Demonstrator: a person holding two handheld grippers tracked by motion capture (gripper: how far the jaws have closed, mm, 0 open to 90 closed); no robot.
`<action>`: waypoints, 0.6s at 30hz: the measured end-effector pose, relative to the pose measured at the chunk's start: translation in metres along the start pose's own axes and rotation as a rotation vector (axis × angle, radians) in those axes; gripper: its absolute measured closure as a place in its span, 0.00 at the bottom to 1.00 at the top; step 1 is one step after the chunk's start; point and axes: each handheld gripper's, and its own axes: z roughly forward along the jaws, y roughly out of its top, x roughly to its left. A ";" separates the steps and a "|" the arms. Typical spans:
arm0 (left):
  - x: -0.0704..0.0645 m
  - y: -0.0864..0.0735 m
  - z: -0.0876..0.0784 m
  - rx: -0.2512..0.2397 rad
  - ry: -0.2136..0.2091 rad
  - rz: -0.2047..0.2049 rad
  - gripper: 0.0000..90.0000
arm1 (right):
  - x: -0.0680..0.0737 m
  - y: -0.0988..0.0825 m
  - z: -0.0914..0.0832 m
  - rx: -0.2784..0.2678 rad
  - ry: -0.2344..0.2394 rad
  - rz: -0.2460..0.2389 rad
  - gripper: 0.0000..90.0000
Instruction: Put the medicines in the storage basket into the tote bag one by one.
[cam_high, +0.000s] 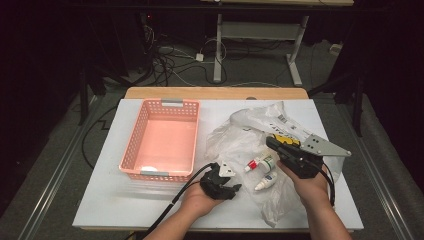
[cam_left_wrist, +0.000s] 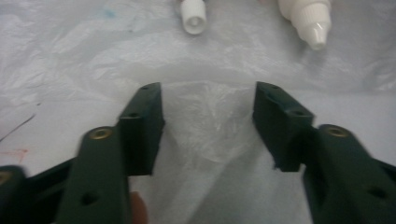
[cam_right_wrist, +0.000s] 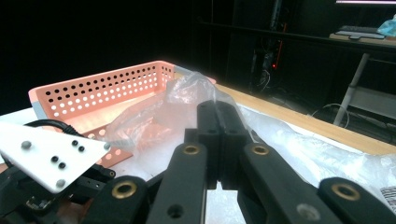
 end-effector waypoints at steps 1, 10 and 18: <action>0.000 0.000 0.000 -0.002 0.003 -0.003 0.57 | 0.000 0.000 0.000 0.001 0.000 0.000 1.00; -0.002 0.000 0.001 -0.018 0.005 0.032 0.98 | -0.002 -0.001 -0.001 0.001 -0.005 0.010 1.00; 0.003 -0.005 -0.006 -0.082 -0.023 0.003 0.99 | -0.006 -0.003 0.001 0.005 -0.021 0.022 1.00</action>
